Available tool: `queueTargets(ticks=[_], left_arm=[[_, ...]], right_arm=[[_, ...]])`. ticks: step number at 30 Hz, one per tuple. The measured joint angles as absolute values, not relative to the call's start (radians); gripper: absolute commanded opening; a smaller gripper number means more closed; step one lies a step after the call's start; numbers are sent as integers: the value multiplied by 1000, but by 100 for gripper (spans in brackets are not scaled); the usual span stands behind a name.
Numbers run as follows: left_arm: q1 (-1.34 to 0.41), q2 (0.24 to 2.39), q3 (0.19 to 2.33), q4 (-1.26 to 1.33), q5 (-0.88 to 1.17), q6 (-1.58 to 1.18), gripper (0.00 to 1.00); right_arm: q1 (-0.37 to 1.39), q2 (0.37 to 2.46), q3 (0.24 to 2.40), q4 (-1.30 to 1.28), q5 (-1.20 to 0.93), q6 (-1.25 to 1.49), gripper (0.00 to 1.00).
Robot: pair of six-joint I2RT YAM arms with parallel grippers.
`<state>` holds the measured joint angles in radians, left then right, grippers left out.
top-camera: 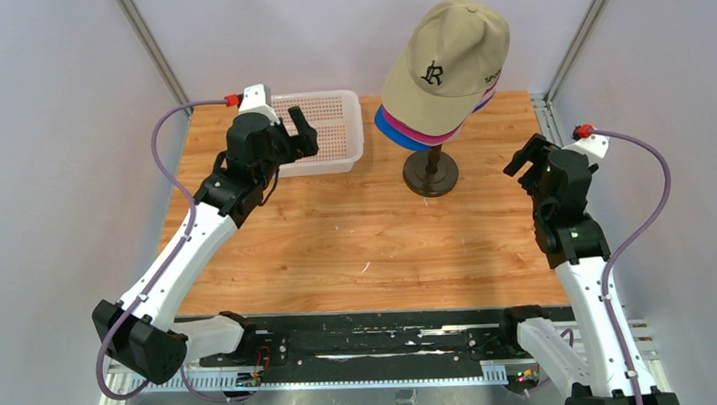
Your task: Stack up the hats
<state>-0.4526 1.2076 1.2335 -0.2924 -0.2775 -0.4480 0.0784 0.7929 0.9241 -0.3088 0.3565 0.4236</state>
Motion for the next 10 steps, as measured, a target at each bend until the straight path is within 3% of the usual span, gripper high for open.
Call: queueTargets(ticks=[10], left_arm=[[-453,1190,1207,-239,-278,-440,98]], right_arm=[[78,815,919,-289,395,386,83]])
